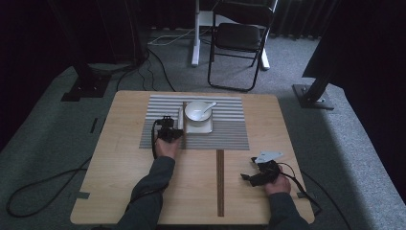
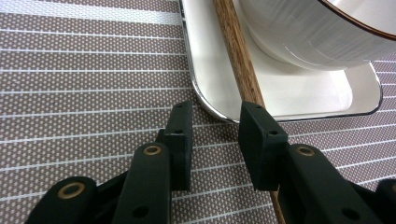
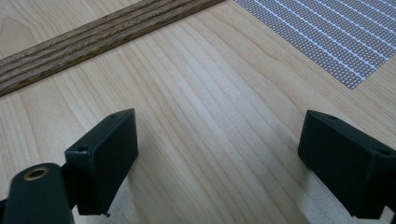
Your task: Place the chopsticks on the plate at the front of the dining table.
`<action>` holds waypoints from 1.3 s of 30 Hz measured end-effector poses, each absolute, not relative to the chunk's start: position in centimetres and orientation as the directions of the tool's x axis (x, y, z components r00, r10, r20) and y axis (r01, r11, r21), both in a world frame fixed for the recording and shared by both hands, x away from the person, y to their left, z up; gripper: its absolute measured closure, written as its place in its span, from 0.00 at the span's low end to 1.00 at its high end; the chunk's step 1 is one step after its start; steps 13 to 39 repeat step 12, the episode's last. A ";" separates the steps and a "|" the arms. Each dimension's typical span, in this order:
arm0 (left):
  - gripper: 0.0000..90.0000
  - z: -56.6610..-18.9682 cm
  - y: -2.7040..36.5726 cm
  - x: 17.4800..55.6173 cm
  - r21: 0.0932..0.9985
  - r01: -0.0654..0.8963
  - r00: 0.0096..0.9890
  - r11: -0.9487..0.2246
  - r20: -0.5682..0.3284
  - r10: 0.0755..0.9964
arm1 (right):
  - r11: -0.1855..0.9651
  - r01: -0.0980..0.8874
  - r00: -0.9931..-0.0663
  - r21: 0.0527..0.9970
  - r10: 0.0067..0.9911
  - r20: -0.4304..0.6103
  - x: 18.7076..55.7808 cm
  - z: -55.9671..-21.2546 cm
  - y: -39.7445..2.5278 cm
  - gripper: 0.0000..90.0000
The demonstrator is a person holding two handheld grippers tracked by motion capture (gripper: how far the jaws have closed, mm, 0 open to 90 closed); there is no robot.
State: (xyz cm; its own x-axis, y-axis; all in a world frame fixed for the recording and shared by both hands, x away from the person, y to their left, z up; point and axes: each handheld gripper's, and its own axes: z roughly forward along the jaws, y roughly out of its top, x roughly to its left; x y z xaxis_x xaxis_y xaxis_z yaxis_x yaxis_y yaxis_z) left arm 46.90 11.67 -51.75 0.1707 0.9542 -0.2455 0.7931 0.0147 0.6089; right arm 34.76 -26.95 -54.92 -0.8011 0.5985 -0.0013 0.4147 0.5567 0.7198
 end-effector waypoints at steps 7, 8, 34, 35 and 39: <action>0.70 -51.3 12.8 46.4 0.623 0.782 0.169 0.021 -0.244 0.955 | 0.556 0.415 -0.801 0.720 0.598 -0.001 34.8 -54.9 -26.9 0.13; 0.70 -51.3 13.0 46.3 0.623 0.782 0.167 0.024 -0.247 0.954 | 0.556 0.415 -0.801 0.720 0.599 -0.001 34.8 -54.9 -26.9 0.13; 0.69 -51.5 13.8 45.9 0.620 0.784 0.165 0.027 -0.251 0.954 | 0.557 0.415 -0.801 0.720 0.598 -0.001 34.8 -54.9 -26.9 0.13; 0.69 -51.5 13.8 45.9 0.620 0.784 0.165 0.027 -0.251 0.954 | 0.557 0.415 -0.801 0.720 0.598 -0.001 34.8 -54.9 -26.9 0.13; 0.69 -51.5 13.8 45.9 0.620 0.784 0.165 0.027 -0.251 0.954 | 0.557 0.415 -0.801 0.720 0.598 -0.001 34.8 -54.9 -26.9 0.13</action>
